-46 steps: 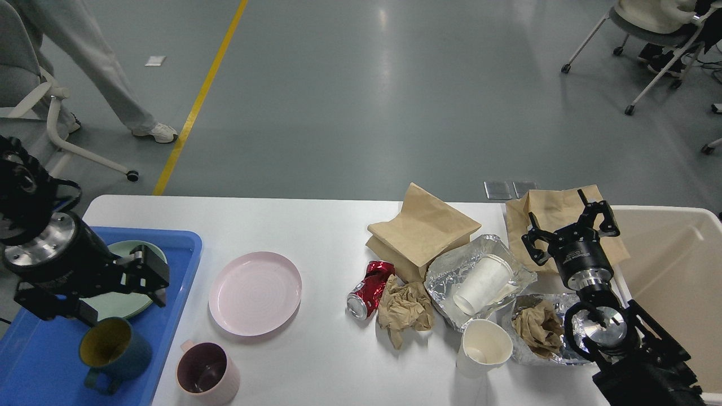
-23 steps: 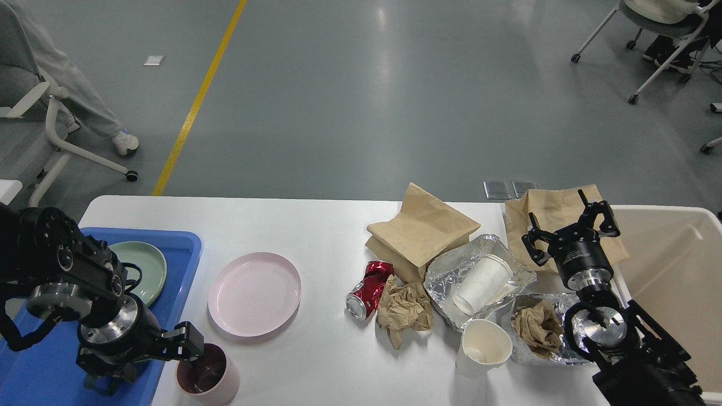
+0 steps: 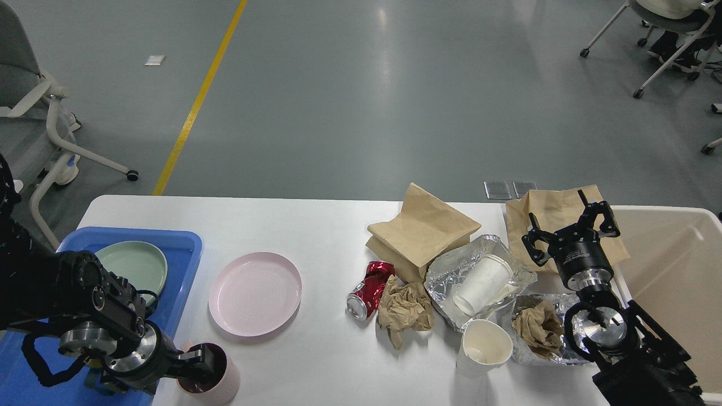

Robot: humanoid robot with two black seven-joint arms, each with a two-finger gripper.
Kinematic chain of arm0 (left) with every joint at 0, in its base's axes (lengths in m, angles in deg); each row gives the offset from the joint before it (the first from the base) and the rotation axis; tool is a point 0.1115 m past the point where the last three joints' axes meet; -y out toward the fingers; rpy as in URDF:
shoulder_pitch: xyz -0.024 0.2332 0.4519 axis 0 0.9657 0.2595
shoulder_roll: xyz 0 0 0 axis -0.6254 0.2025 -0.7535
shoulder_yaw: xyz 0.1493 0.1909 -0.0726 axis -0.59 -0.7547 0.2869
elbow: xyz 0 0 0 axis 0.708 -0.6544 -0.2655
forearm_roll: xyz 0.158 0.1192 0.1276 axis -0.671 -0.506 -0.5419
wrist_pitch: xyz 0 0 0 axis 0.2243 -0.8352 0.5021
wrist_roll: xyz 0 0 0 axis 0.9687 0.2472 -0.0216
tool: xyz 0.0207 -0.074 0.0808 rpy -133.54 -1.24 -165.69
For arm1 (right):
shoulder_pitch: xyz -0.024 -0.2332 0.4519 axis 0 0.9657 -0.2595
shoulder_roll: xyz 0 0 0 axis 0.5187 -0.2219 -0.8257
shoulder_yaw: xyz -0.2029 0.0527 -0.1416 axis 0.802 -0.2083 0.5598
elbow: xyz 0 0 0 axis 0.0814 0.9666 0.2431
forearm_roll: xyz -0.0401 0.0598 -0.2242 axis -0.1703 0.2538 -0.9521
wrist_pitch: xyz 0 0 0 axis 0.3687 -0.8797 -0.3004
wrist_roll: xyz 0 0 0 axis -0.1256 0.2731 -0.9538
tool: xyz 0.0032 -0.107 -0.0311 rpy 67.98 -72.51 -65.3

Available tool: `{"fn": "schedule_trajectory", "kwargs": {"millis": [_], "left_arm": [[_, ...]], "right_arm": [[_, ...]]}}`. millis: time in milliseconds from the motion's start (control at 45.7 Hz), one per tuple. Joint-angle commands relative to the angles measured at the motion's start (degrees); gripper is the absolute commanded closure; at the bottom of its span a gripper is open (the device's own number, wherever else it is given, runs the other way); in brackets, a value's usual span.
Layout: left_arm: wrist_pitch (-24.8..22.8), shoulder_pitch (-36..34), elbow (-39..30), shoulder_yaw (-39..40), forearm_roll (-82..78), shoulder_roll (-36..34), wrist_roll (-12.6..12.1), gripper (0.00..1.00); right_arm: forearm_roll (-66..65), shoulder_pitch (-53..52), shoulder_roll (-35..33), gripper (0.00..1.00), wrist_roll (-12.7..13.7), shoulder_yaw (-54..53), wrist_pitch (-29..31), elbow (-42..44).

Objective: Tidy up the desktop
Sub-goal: 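Lower the left gripper onto the pink cup and grasp it, then lift the pink cup and set it on the blue tray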

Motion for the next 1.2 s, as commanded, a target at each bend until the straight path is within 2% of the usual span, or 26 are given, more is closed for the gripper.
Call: {"fn": "schedule_trajectory", "kwargs": {"millis": [0,109,306,503,656,853,919,1050,1072,1182], "left_arm": [[0.53,0.44,0.55,0.35,0.09,0.03,-0.16,0.50],[0.53,0.62,2.39,1.05,1.15,0.03,-0.17,0.53],[0.18,2.46,3.10,3.34,0.10,0.38,-0.34,0.84],[-0.26,2.55,3.10,2.90,-0.43,0.38,-0.25,1.00],[-0.79,2.38,3.01,2.72,-0.43,0.03,-0.17,1.00],[-3.68,0.53,2.31,2.28,-0.43,-0.67,0.28,1.00],[-5.35,-2.80,0.91,0.27,0.09,-1.38,0.80,1.00],[-9.04,-15.01,-5.06,-4.92,0.53,-2.25,2.64,1.00],[-10.36,-17.20,-5.86,-5.62,0.45,-2.69,3.08,1.00],[-22.82,-29.85,-7.01,-9.58,0.10,-3.31,3.44,1.00]], "right_arm": [[0.00,0.02,0.01,0.00,0.00,0.00,0.01,0.01],[0.00,0.02,0.01,0.00,0.00,0.00,0.01,0.10],[0.00,-0.07,0.01,0.00,0.00,0.00,0.01,0.01],[0.00,-0.07,0.01,0.00,0.00,0.00,0.01,0.10],[0.00,0.02,0.01,0.00,0.00,0.00,0.01,0.10],[0.00,-0.07,0.01,0.00,0.00,0.00,0.01,0.10],[0.00,0.02,0.01,0.00,0.00,0.00,0.01,0.01],[0.00,-0.07,0.01,0.00,0.00,0.00,0.01,0.10],[0.00,0.02,0.01,0.00,0.00,0.00,0.01,0.10],[0.00,0.02,0.01,0.00,0.00,0.00,0.01,0.10]]}}
